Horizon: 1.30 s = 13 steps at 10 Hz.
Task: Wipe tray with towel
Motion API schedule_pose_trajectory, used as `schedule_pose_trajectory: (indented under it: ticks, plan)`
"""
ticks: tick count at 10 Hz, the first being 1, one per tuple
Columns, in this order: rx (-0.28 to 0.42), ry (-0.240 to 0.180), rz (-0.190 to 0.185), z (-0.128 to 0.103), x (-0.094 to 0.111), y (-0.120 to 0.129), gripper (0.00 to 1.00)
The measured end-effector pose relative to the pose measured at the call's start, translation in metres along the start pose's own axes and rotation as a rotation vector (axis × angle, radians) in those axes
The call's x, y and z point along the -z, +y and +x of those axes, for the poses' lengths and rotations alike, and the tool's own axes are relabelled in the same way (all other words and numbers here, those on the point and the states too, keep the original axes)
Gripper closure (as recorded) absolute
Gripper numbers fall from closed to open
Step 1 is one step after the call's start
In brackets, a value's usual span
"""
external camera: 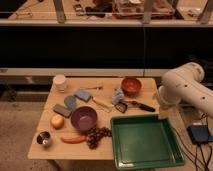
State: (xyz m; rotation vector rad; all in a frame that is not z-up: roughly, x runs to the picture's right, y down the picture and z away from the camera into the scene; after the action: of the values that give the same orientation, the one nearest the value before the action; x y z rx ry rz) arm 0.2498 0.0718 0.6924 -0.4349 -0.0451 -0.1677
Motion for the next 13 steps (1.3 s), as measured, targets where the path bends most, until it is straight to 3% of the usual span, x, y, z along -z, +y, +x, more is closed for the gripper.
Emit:
schedule_pose_trajectory:
  ticks: [2,3,7,9,11,13]
  plan:
    - [0.129,-0.042,0.054,-0.035,0.002,-0.03,0.35]
    - [0.151,-0.048,0.064,-0.043,0.002,-0.037,0.35]
    - [0.152,-0.04,0.059,-0.04,0.001,-0.034,0.35]
    - [0.2,-0.022,0.07,-0.03,-0.01,-0.039,0.35]
    - [0.294,-0.055,0.091,-0.024,-0.03,-0.07,0.35]
    - [0.372,-0.151,0.097,-0.028,-0.046,-0.106,0.35]
